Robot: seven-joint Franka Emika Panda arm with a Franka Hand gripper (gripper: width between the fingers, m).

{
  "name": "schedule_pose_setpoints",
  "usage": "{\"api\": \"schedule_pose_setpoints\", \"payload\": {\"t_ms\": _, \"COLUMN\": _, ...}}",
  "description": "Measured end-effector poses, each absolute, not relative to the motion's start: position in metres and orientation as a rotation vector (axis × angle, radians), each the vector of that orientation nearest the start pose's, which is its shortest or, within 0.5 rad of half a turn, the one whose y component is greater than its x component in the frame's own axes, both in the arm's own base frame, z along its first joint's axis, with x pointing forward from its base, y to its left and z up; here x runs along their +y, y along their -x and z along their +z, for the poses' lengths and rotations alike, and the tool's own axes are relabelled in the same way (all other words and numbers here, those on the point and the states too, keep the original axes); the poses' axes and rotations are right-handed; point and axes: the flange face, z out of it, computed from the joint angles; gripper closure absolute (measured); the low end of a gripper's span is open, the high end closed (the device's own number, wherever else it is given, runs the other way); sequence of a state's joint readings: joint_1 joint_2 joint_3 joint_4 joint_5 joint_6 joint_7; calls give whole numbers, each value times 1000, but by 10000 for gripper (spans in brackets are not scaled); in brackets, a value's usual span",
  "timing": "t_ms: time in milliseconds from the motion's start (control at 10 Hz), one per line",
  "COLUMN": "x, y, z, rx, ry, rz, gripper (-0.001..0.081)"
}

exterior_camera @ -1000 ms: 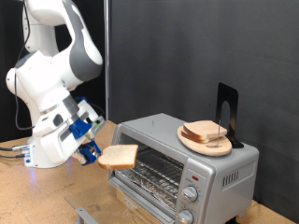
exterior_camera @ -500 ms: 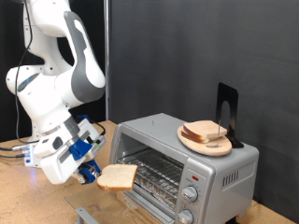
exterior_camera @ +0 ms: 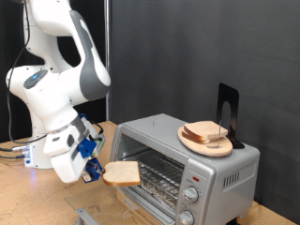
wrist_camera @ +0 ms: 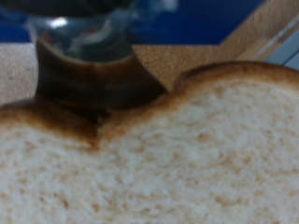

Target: Make a piece of toast with the oven

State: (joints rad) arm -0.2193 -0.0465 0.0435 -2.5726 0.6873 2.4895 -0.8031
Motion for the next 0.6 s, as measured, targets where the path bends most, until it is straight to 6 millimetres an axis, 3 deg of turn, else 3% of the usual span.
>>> {"api": "schedule_pose_setpoints", "payload": {"t_ms": 200, "x": -74, "y": -451, "z": 288, "rx": -330, "ry": 2816, "rz": -162, "gripper": 406}}
{"api": "schedule_pose_setpoints", "payload": {"t_ms": 600, "x": -48, "y": -471, "z": 298, "rx": -561, "ry": 2866, "rz": -125, "gripper": 406}}
